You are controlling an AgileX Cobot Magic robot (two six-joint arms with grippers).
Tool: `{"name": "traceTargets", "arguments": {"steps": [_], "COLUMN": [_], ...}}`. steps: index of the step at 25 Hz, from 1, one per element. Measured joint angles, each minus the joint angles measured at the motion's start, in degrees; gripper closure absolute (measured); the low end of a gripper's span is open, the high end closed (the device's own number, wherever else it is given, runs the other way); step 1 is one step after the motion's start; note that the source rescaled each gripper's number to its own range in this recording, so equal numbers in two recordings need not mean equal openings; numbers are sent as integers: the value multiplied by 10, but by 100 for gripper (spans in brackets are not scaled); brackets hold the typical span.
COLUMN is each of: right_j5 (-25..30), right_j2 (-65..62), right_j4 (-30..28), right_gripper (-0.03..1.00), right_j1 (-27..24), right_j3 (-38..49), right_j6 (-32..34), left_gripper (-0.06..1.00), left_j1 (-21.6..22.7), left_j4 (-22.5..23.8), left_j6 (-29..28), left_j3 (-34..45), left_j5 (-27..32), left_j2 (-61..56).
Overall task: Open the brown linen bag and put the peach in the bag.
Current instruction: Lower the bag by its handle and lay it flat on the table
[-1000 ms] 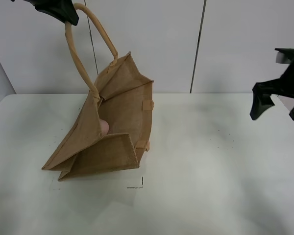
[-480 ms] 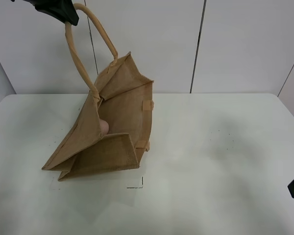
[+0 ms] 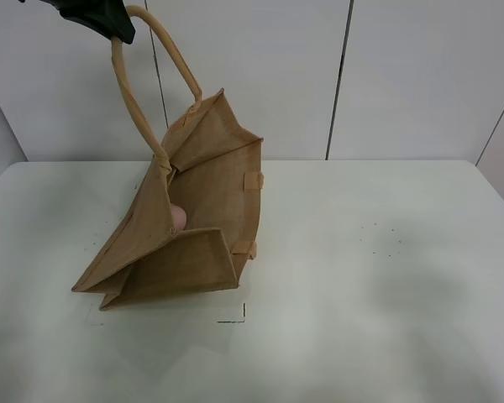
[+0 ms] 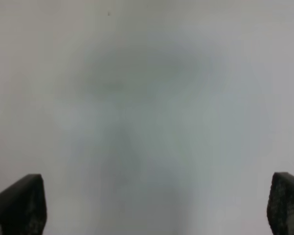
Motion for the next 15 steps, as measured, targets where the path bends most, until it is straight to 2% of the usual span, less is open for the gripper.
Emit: {"name": "traceTargets", "arguments": {"steps": [8,15], "right_j5": [-1,-1], "right_j2": [-43,-113], "right_j4": [-19,-24], "right_gripper": [-3,-3], "right_j1": [32,33], "right_j3": [0,2], "right_j6": [20,29], "left_gripper": [94,94], "left_j1": [0,0], "left_j4": [0,0], "left_j6": [0,0], "left_j3": [0,0], "left_j5": [0,0], "left_j2": [0,0]}}
